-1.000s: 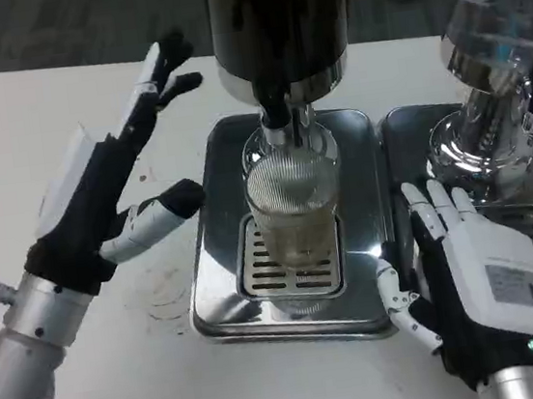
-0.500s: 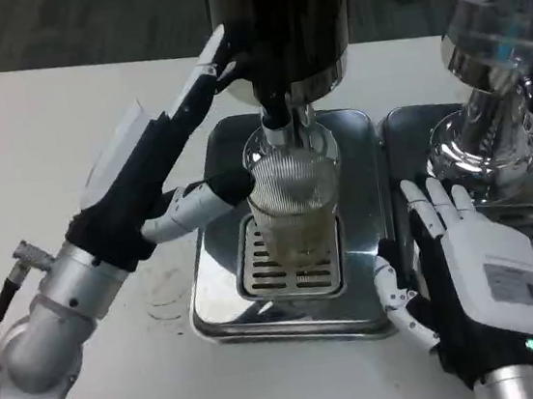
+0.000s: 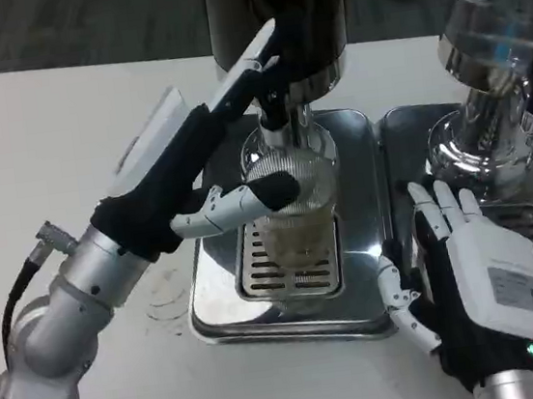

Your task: Grasp the cup under the faucet to collect the drink, then remove the cup.

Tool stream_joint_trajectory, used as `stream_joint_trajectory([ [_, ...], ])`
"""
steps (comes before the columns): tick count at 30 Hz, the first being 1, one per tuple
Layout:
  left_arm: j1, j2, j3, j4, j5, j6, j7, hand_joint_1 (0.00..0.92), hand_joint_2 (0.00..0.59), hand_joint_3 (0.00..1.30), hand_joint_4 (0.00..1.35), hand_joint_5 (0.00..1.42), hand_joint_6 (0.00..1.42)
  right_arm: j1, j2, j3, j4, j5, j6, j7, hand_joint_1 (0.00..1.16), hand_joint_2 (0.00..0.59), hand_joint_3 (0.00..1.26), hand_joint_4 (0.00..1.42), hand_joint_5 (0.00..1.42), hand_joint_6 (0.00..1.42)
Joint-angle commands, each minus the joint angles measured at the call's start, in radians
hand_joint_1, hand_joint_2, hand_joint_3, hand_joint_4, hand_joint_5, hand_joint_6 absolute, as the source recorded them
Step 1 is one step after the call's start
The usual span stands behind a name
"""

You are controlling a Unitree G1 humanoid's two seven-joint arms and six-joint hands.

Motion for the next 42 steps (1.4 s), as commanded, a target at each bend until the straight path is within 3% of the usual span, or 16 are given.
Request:
stream_joint_trajectory([
  [1,0.035,0.013,-0.002,-0.064,0.043,-0.032,0.003,0.000,0.092,0.04,0.00,0.17,0.13,0.008,0.007,-0.002,0.002,0.002,0.006,-0.017,0.13,0.540,0.12,0.05,0.03,0.15],
  [13,0.065,0.033,0.000,-0.087,0.105,-0.039,0.040,0.000,0.102,0.10,0.00,0.19,0.15,0.003,0.010,-0.003,0.006,0.011,0.001,-0.015,0.11,0.544,0.12,0.05,0.03,0.15],
  [25,0.061,0.067,-0.002,-0.123,0.296,-0.053,0.162,0.000,0.103,0.14,0.00,0.20,0.16,-0.001,0.012,-0.010,0.011,0.021,-0.002,-0.014,0.10,0.545,0.12,0.05,0.03,0.15],
  [33,0.055,0.082,-0.017,-0.113,0.355,-0.053,0.227,0.000,0.104,0.16,0.00,0.21,0.14,-0.004,0.009,-0.036,0.003,0.110,-0.050,-0.013,0.32,0.375,0.06,0.02,0.03,0.15],
  [37,0.054,0.087,-0.026,-0.111,0.360,-0.051,0.242,0.000,0.105,0.17,0.00,0.21,0.13,-0.017,-0.001,-0.044,-0.009,0.146,-0.062,0.020,0.40,0.322,0.00,0.00,0.00,0.12],
  [39,0.054,0.089,-0.029,-0.112,0.360,-0.049,0.247,0.000,0.105,0.17,0.00,0.21,0.12,-0.023,-0.001,-0.056,-0.012,0.183,-0.073,0.040,0.45,0.306,0.00,0.00,0.00,0.10],
  [42,0.053,0.092,-0.032,-0.112,0.361,-0.048,0.253,0.000,0.105,0.17,0.00,0.21,0.12,-0.044,0.005,-0.099,-0.003,0.306,-0.104,0.099,0.51,0.277,0.00,0.00,0.00,0.08],
])
